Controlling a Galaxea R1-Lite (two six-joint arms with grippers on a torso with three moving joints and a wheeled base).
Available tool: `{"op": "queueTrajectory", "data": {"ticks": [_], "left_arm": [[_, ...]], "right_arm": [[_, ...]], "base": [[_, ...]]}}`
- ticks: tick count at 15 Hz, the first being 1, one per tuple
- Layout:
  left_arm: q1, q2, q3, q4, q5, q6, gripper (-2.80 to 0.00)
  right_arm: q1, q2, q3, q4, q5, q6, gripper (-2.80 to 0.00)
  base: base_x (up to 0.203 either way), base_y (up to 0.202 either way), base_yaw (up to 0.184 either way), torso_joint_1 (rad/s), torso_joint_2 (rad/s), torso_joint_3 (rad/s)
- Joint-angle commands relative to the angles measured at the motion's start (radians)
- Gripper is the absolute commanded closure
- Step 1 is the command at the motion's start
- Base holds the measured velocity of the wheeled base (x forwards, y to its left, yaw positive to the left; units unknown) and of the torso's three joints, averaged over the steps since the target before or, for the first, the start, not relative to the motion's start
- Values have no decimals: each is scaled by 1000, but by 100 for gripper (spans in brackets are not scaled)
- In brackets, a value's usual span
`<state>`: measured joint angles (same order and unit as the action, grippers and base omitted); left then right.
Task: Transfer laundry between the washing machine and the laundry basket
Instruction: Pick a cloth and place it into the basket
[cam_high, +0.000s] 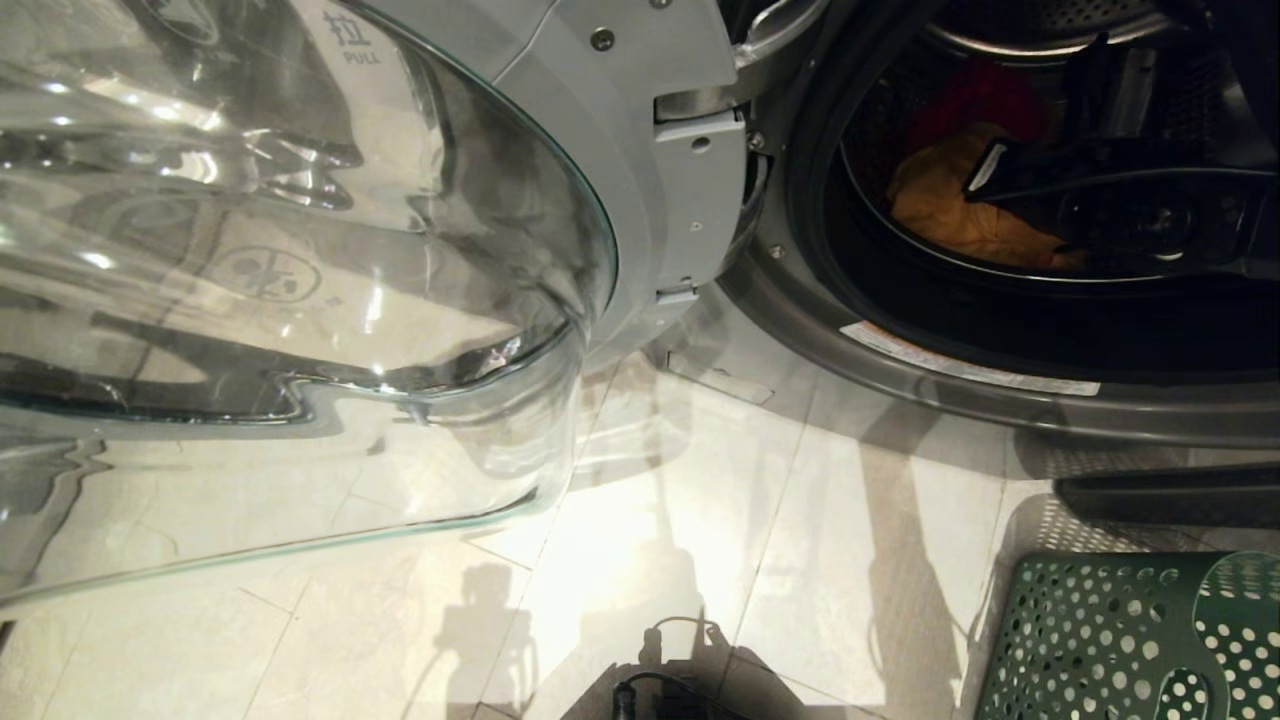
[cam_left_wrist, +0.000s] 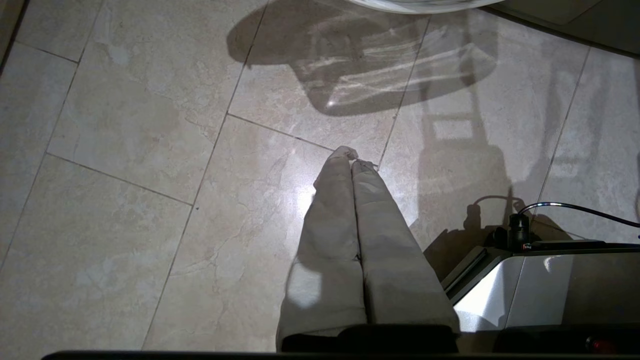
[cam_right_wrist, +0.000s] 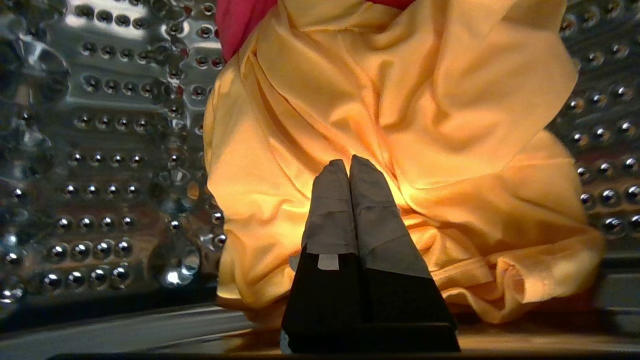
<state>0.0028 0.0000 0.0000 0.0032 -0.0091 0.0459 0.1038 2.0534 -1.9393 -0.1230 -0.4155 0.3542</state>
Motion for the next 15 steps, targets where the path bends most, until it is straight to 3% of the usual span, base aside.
{"op": "queueTrajectory", "data": {"ticks": [1, 2, 8, 15], "left_arm": [[0, 2, 0, 0, 0, 0, 0], [0, 2, 0, 0, 0, 0, 0], [0, 1, 0, 1, 0, 0, 0], [0, 2, 0, 0, 0, 0, 0]], "right_arm": [[0, 14, -7, -1, 0, 20, 0], [0, 16, -10, -1, 3, 30, -280], [-18, 86, -53, 37, 11, 130, -280], [-41, 68, -53, 74, 41, 151, -280]], "base": [[0, 0, 0, 0, 0, 0], [0, 0, 0, 0, 0, 0], [0, 0, 0, 0, 0, 0], [0, 0, 0, 0, 0, 0]]}}
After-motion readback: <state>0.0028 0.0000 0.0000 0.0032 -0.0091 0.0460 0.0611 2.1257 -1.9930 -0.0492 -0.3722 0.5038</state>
